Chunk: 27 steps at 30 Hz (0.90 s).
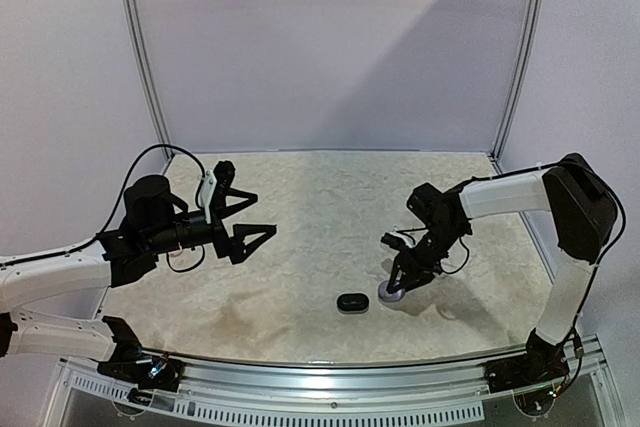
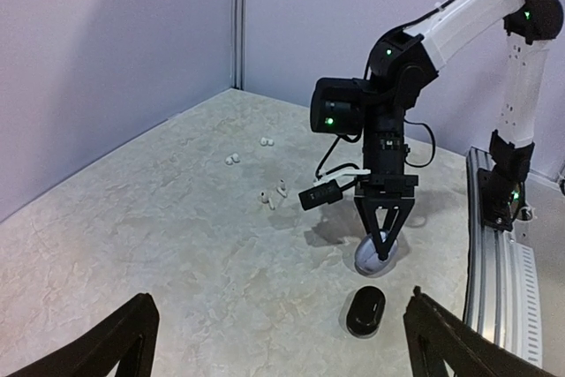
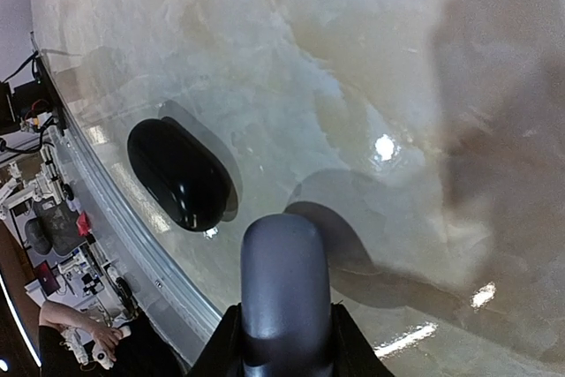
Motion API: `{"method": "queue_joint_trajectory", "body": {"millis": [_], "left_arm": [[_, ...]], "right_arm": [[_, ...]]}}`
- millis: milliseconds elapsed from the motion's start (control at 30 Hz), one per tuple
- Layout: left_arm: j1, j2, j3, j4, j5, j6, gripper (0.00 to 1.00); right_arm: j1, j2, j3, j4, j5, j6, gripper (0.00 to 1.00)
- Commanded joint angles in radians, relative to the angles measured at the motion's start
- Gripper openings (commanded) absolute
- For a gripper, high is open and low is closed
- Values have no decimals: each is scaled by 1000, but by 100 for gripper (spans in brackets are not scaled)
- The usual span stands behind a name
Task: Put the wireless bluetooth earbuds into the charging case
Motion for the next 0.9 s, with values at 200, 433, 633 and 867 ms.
{"method": "queue_joint_trajectory", "body": {"millis": [200, 433, 633, 867], "left_arm": [[-12, -17, -11, -2, -30, 17, 99], [-9, 7, 60, -174, -130, 155, 99], [65, 163, 318, -741, -186, 694, 99], [254, 480, 650, -1473, -521, 1346, 99]], "right_arm": [[-18, 19, 173, -217, 275, -57, 60], [-18, 3, 396, -345, 447, -108, 97], [-17, -68, 490, -311, 656, -165, 99], [-16, -230, 372, -142, 832, -237, 99]]}}
